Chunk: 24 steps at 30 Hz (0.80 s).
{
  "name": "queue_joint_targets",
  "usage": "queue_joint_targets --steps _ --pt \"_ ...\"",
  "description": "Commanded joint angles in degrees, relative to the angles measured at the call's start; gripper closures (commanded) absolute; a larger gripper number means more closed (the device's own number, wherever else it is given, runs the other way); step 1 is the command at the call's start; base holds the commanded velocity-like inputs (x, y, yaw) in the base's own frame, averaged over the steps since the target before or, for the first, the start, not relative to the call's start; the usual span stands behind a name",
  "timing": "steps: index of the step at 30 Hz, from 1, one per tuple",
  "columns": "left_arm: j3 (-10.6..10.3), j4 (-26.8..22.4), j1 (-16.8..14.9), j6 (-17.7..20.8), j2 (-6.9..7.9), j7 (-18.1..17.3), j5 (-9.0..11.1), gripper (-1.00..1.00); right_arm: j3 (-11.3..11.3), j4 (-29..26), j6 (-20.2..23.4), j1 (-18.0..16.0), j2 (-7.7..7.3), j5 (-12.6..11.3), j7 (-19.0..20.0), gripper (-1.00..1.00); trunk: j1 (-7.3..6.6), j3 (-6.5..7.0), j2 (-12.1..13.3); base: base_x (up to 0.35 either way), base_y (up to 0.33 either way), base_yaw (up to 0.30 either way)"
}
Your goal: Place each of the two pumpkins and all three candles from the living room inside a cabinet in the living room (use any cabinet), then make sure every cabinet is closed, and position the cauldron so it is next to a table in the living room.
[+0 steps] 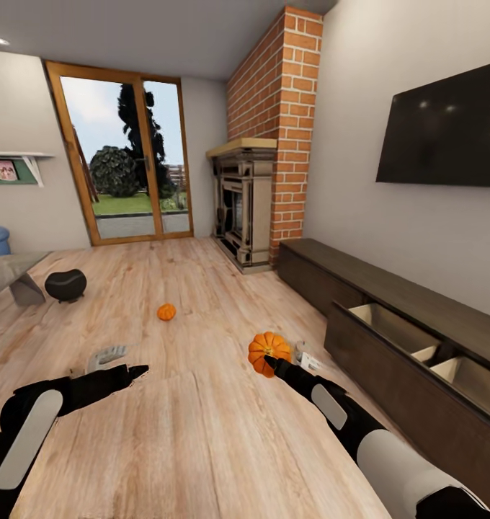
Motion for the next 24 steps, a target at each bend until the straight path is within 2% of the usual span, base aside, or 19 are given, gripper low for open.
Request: queue_joint_targets --steps 1,5,12,24 --pt "0.3 0.0 -0.1 0.2 -0.01 0.6 0.6 -1.00 0.1 0.0 0.1 -0.1 -0.02 -0.5 0.1 1.00 -0.01 0.01 0.0 0.000 0.000 0.230" --pt "1.2 0.7 -0.2 0.0 -0.06 0.7 0.6 -1.00 0.1 0.0 0.1 -0.1 -0.02 -0.5 0.1 1.00 -0.01 0.26 0.0 0.000 0.000 0.230" --pt "1.4 3.5 -1.4 -0.2 -0.07 1.0 0.6 -1.00 0.1 0.0 0.1 -0.1 -0.01 -0.5 0.1 1.00 -0.01 0.70 0.0 0.055 -0.040 0.230" --pt "1.4 4.2 -1.7 -0.2 0.01 1.0 0.6 -1.00 0.1 0.0 0.1 -0.1 -0.02 -0.5 0.2 1.00 -0.01 0.87 0.0 0.275 -0.094 0.059"
